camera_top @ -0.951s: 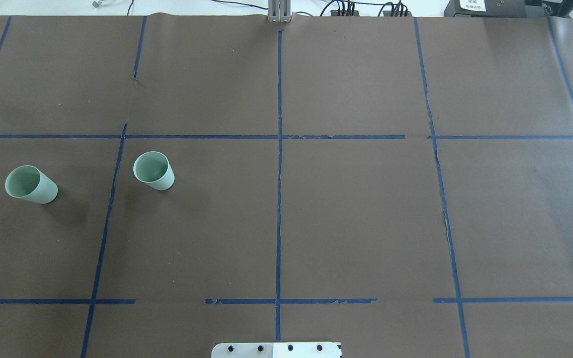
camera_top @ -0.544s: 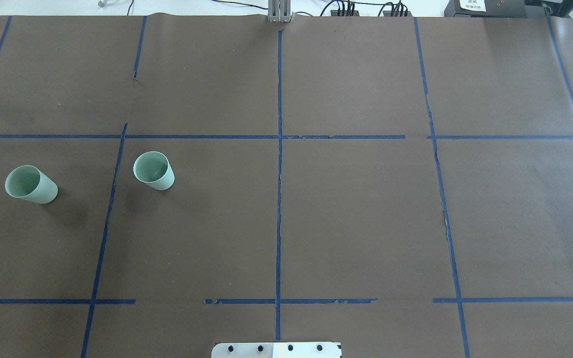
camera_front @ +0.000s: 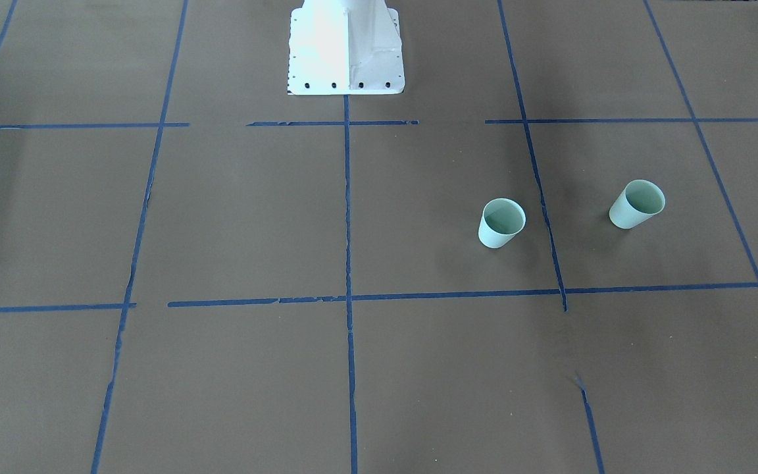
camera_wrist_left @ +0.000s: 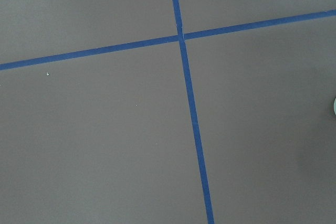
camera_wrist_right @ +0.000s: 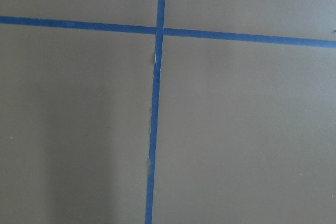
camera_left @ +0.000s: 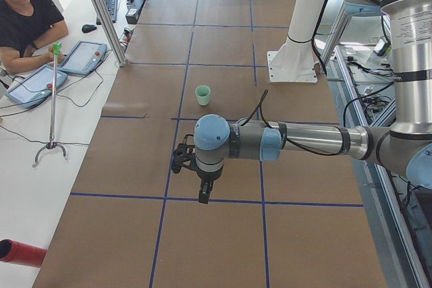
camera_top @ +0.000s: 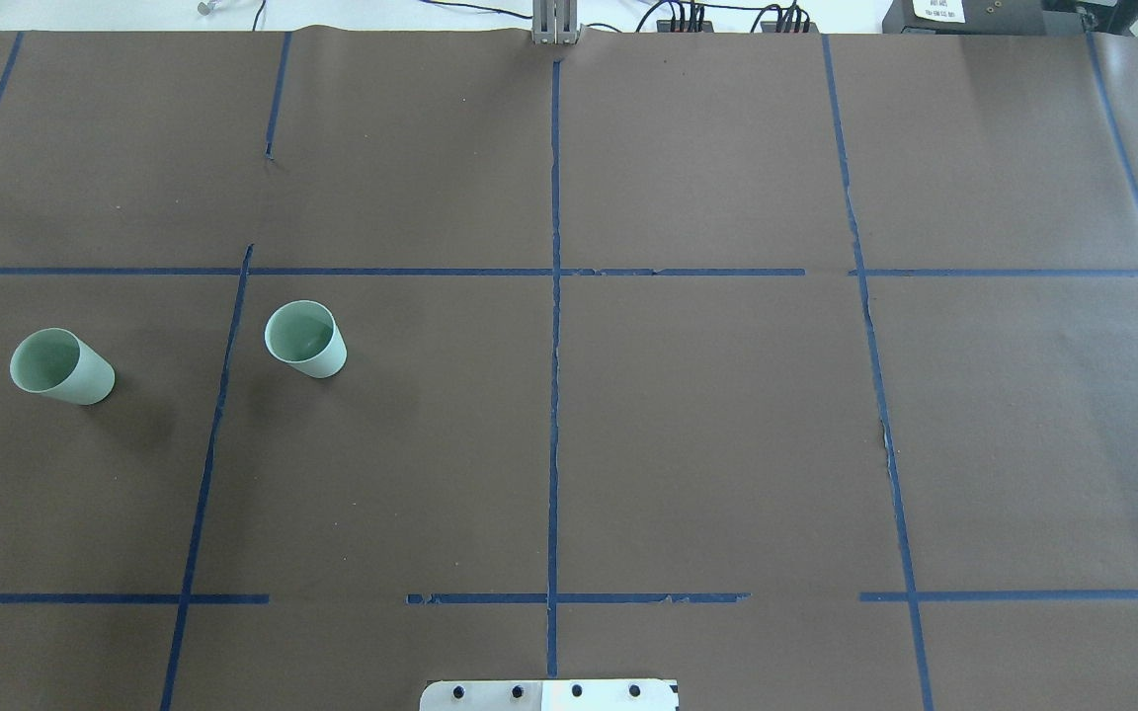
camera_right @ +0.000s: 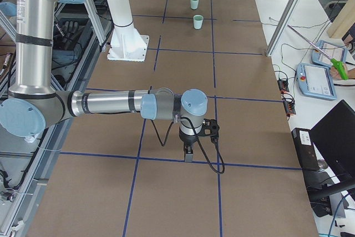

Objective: Stack cups

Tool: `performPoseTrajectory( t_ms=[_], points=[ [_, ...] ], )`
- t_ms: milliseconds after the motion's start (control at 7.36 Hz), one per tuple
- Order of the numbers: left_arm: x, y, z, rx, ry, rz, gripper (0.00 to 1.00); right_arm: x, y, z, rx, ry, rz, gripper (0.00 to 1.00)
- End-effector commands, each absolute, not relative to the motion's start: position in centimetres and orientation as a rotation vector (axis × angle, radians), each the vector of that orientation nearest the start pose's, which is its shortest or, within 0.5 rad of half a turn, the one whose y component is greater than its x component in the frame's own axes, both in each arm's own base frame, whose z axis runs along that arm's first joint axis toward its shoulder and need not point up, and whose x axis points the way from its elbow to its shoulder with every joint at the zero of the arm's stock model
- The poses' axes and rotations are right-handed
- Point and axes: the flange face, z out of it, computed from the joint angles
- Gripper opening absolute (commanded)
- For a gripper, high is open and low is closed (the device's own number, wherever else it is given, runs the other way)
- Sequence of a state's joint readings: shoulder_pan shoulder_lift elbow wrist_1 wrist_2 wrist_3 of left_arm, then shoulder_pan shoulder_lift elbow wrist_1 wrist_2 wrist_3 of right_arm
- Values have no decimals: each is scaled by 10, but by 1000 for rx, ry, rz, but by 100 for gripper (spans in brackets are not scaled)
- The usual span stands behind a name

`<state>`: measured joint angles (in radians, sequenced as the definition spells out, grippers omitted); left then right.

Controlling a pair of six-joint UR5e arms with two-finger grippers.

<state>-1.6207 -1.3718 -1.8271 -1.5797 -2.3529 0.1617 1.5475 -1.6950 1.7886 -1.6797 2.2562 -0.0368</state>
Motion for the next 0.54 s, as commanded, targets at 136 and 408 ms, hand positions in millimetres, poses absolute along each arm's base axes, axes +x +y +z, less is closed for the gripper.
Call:
performPoseTrajectory(
  t_ms=[136, 408],
  points=[
    [-81, -414, 627, 214, 765, 148, 100, 60, -438, 626, -10, -684, -52, 100],
    [-33, -425, 612, 144, 790, 71, 100, 60, -438, 626, -10, -686, -52, 100]
  ],
)
